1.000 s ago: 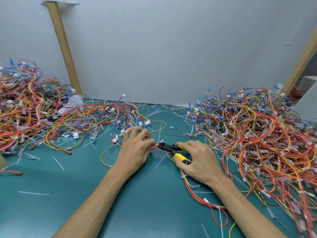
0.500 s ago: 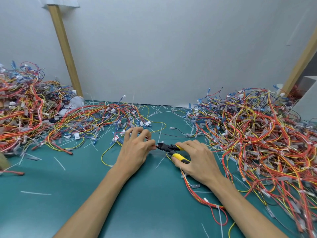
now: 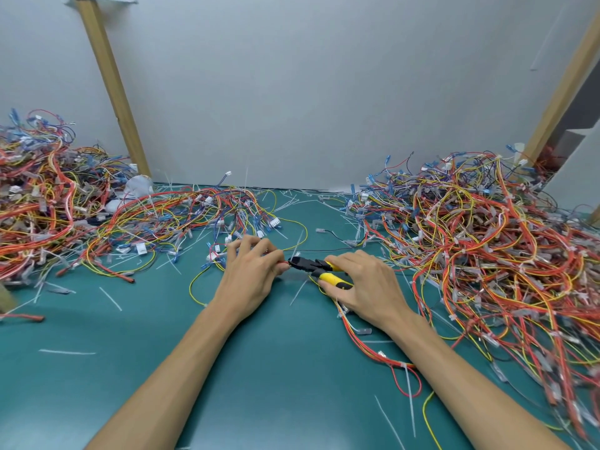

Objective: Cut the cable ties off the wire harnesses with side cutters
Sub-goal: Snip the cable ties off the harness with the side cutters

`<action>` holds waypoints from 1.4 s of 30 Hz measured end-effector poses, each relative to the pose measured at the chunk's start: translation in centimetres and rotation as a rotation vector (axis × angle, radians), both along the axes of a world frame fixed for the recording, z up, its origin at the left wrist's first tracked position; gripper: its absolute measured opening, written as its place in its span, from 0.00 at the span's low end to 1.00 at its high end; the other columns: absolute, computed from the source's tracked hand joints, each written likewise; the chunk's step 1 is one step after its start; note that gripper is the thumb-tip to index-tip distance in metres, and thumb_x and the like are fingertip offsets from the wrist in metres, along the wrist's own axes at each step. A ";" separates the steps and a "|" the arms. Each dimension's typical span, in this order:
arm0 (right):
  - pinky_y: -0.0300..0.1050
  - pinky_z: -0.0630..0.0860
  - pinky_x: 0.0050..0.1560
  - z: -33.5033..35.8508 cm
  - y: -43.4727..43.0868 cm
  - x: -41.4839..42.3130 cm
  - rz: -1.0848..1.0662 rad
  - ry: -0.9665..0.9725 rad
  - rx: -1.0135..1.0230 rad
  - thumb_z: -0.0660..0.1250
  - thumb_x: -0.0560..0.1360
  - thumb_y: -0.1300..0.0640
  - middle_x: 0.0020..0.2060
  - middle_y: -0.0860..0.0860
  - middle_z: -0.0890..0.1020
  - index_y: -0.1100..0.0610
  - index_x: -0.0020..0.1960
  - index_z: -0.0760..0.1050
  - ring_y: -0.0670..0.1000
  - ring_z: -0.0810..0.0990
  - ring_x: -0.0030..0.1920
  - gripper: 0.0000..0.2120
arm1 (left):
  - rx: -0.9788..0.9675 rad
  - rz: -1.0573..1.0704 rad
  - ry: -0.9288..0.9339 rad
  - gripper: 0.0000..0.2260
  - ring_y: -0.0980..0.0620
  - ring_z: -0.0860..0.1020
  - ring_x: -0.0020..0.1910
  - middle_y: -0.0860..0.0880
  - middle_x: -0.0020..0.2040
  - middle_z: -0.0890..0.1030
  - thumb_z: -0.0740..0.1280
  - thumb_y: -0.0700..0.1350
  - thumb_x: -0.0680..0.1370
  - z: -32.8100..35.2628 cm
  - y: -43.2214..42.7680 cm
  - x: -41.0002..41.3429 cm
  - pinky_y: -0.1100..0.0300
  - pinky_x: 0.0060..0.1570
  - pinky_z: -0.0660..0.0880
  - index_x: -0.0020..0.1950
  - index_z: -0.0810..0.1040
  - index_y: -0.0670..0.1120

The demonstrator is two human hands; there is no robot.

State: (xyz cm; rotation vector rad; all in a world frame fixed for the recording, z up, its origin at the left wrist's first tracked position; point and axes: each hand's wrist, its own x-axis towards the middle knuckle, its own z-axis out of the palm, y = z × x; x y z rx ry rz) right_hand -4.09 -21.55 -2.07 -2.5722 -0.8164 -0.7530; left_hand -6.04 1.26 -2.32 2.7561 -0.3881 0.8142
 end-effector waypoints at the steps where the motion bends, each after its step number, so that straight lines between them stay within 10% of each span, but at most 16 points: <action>1: 0.44 0.70 0.39 0.0 0.0 0.0 0.002 0.022 -0.006 0.72 0.72 0.42 0.45 0.46 0.84 0.51 0.54 0.81 0.52 0.79 0.43 0.16 | -0.009 -0.001 -0.001 0.08 0.43 0.72 0.56 0.51 0.49 0.79 0.65 0.48 0.80 0.0 0.0 -0.2 0.52 0.57 0.59 0.45 0.80 0.46; 12: 0.48 0.72 0.38 0.4 0.5 -0.5 -0.001 0.159 0.044 0.50 0.75 0.32 0.38 0.45 0.80 0.48 0.52 0.77 0.48 0.76 0.41 0.25 | -0.275 -0.037 -0.008 0.08 0.53 0.70 0.55 0.56 0.45 0.78 0.64 0.53 0.78 0.1 0.0 -0.3 0.60 0.53 0.55 0.47 0.77 0.50; 18: 0.47 0.69 0.31 1.2 0.6 -1.1 -0.010 0.128 0.099 0.52 0.78 0.35 0.25 0.48 0.76 0.46 0.49 0.81 0.49 0.71 0.28 0.23 | -0.355 -0.077 -0.014 0.09 0.55 0.72 0.52 0.59 0.43 0.76 0.58 0.50 0.80 0.4 -0.4 -0.6 0.59 0.51 0.57 0.47 0.76 0.49; 36: 0.38 0.61 0.29 1.1 0.2 -0.6 0.093 0.197 0.207 0.55 0.77 0.36 0.25 0.48 0.77 0.45 0.52 0.83 0.47 0.72 0.26 0.22 | -0.398 -0.089 -0.049 0.09 0.56 0.69 0.47 0.63 0.38 0.72 0.58 0.50 0.80 0.7 -0.5 -0.7 0.56 0.49 0.61 0.44 0.75 0.51; 42: 0.47 0.76 0.39 2.2 -0.3 0.0 0.209 0.591 0.334 0.59 0.79 0.39 0.28 0.51 0.82 0.47 0.31 0.80 0.50 0.80 0.30 0.23 | -0.555 -0.123 -0.037 0.08 0.60 0.75 0.43 0.61 0.40 0.79 0.61 0.51 0.79 1.0 -1.2 -1.0 0.56 0.52 0.68 0.47 0.79 0.50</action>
